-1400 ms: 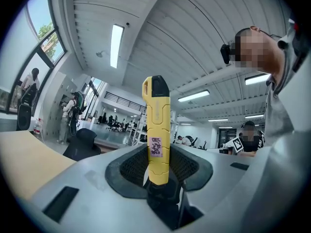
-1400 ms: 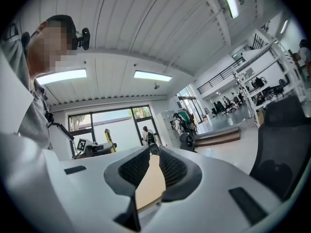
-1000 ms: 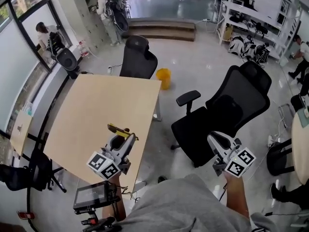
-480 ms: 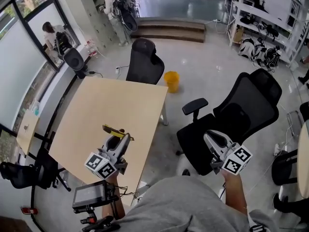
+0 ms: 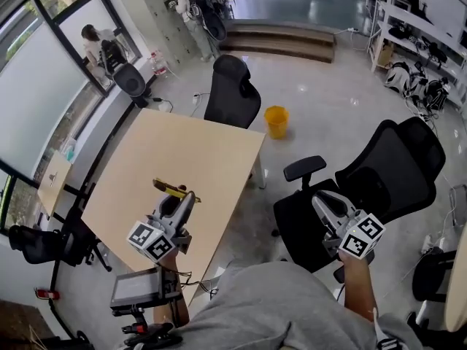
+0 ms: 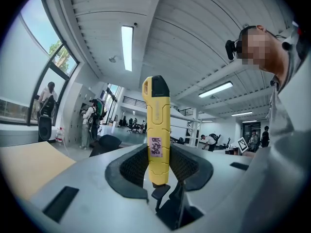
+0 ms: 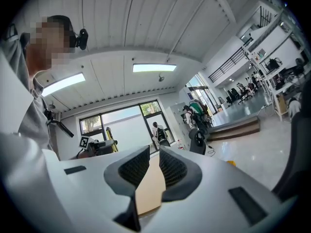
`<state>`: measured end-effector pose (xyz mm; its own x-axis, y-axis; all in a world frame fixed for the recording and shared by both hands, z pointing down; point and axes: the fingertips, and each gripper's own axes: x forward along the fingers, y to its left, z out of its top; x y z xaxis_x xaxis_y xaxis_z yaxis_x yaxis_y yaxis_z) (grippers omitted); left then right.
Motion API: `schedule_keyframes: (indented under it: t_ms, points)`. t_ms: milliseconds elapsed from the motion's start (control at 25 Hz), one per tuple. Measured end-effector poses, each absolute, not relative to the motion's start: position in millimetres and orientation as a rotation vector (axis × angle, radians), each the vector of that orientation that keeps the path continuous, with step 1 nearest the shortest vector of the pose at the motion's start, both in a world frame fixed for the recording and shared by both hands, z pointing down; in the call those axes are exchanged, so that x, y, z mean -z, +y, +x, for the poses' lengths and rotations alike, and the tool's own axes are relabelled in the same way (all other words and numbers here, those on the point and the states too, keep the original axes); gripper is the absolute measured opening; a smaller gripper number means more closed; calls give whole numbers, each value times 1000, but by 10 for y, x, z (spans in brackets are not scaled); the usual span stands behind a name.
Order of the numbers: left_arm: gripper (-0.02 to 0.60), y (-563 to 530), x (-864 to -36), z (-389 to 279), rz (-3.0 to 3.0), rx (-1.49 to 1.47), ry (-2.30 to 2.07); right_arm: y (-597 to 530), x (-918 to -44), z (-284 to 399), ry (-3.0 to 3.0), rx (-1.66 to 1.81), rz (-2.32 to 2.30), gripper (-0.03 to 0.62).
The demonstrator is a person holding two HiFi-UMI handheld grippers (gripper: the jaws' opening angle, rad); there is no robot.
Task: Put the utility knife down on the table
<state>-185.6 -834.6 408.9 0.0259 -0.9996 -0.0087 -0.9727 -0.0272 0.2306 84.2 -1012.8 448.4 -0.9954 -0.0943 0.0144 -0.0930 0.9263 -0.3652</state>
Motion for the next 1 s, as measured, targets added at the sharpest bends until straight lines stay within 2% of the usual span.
schedule_keyframes:
  t_ms: [360,1000]
  points:
    - [127,-8735,-4049,-2430,2075,218,-2148,-10534,-4553,594,3094,648,-125,61]
    - [126,-8622,-4689,-4535,1805,194,-2238,-10489,-4819,-1037,3158,734,4,61]
